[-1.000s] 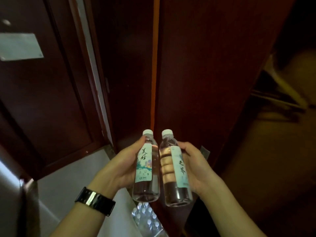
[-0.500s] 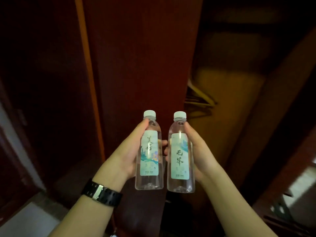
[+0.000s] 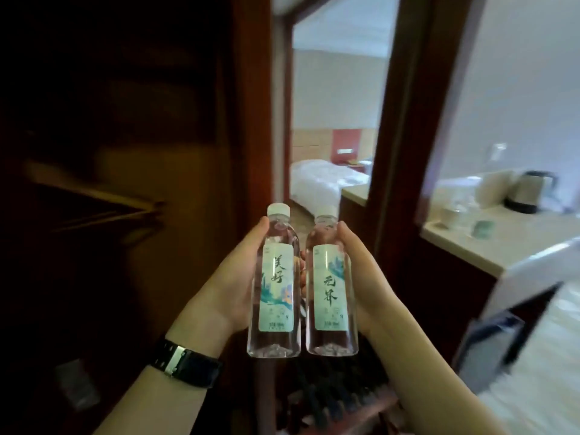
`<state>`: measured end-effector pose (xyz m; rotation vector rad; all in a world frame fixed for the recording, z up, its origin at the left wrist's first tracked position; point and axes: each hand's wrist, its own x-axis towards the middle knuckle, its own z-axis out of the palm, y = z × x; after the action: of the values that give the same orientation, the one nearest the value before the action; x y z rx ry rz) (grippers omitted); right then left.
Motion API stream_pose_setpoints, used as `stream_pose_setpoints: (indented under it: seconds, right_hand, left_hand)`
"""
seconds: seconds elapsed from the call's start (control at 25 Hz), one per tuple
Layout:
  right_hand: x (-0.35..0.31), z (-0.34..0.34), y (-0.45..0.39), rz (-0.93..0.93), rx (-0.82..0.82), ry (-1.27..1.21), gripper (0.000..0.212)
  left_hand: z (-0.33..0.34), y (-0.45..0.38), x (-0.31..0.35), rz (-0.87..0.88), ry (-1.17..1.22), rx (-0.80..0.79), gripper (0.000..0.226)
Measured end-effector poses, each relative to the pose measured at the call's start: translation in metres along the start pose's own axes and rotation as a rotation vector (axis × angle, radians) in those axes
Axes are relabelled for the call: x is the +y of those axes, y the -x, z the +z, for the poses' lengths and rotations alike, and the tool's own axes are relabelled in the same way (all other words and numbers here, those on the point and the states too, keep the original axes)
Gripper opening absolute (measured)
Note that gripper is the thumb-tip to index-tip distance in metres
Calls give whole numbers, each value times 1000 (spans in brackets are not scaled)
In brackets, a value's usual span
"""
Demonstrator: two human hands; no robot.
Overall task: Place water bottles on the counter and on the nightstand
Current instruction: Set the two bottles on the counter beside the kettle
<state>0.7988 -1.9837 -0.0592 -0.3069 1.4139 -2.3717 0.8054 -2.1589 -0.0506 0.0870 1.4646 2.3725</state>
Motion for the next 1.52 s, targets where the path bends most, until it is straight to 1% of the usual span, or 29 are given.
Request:
stream_pose_setpoints:
  seconds: [0.08, 0.2, 0.24, 0.32, 0.4, 0.48, 0.56, 0.6, 0.64, 0.76, 0.84, 0.92, 1.0, 1.08, 1.2, 1.32, 1.44, 1.52]
  right_hand:
    - [-36, -65, 30, -107, 106, -34, 57]
    - [-85, -152, 75, -241, 209, -63, 42]
    - [-102, -183, 90, -281, 247, -58, 41]
    - [-131, -244, 122, -337, 306, -50, 45]
    - [-158, -290, 152, -379, 309, -71, 44]
    - [-183, -326, 180, -432, 336, -50, 44]
    - [-205, -363, 201, -475, 437, 3, 44]
    - [-214, -381, 207, -492, 474, 19, 45]
    - [-223, -399, 211, -507, 477, 23, 46]
    - [-245, -462, 207, -561, 456, 3, 39]
    - [-259, -501, 198, -571, 486, 19, 36]
    - [-276, -540, 184, -574, 501, 4, 41]
    - [-298, -572, 174, -577, 505, -70, 47]
    - [-319, -601, 167, -594, 552, -94, 47]
    - [-347, -645, 166, -616, 631, -140, 40]
    - [-375, -697, 167, -619, 678, -188, 36]
    - [-401, -765, 168, -610, 643, -206, 36]
    - [-417, -826, 166, -573, 605, -150, 31]
  left_hand:
    - [71, -47, -22, -57, -31, -126, 67]
    - [166, -108, -60, -95, -27, -297, 54]
    - [199, -127, -74, -103, -48, -339, 52]
    - [260, -165, -102, -89, -82, -420, 53]
    - [312, -201, -128, -111, -126, -494, 53]
    - [360, -234, -151, -145, -172, -520, 64]
    - [404, -266, -173, -181, -194, -541, 71]
    - [422, -280, -182, -202, -212, -556, 73]
    - [440, -294, -190, -226, -223, -575, 73]
    - [483, -343, -210, -269, -221, -638, 62]
    - [508, -379, -220, -273, -215, -679, 55]
    - [532, -417, -227, -216, -214, -735, 48]
    - [559, -452, -229, -161, -240, -767, 41]
    - [587, -486, -232, -119, -271, -806, 38]
    - [634, -536, -244, -93, -361, -871, 38]
    - [679, -581, -263, -90, -423, -886, 40]
    - [721, -626, -287, -111, -452, -876, 43]
    - [748, -658, -308, -98, -465, -840, 44]
